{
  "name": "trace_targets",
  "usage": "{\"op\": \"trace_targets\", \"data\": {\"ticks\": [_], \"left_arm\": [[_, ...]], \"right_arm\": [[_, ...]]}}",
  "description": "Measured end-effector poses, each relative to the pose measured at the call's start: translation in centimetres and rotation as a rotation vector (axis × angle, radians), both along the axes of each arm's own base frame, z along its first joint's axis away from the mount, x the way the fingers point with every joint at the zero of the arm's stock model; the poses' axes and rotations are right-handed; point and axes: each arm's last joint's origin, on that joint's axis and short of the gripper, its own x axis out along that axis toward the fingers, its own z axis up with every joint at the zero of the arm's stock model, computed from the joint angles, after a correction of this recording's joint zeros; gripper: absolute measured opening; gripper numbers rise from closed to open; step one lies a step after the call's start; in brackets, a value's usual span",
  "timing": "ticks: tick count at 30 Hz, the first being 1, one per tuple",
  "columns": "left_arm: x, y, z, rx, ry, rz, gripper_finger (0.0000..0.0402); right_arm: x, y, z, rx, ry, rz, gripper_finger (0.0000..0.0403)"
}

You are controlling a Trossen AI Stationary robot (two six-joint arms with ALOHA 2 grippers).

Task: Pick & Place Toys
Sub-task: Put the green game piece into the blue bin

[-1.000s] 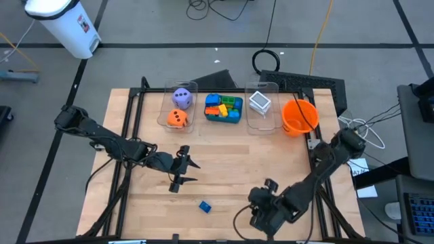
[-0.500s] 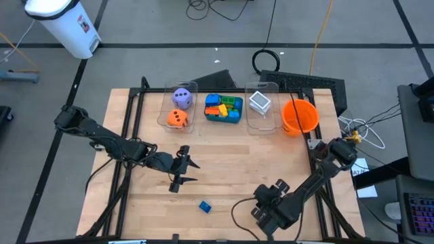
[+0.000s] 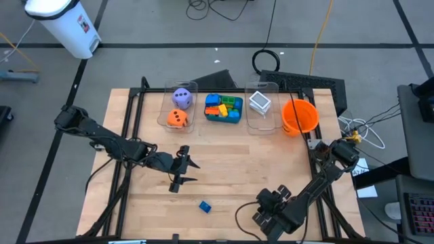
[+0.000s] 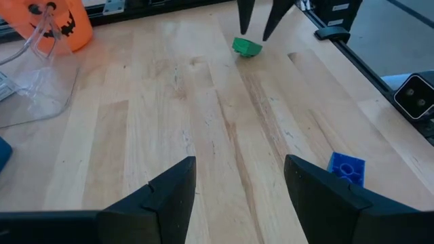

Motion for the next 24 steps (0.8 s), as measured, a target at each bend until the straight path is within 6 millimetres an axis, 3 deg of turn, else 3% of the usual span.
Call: {"op": "trace_targets", "data": {"ticks": [9,24], "left_arm": [[0.0,0.0,0.0,0.000,0.000,0.000,0.0230],[0.0,0.0,0.0,-0.001,0.000,0.001,0.0230]], "right_arm": [[-0.9,-1.0,-2.7,0.007,0.030,-0.056,0.0167],[-1.4,-1.5,-4.3,0.034,0.030,-0.061,0.0155]]}}
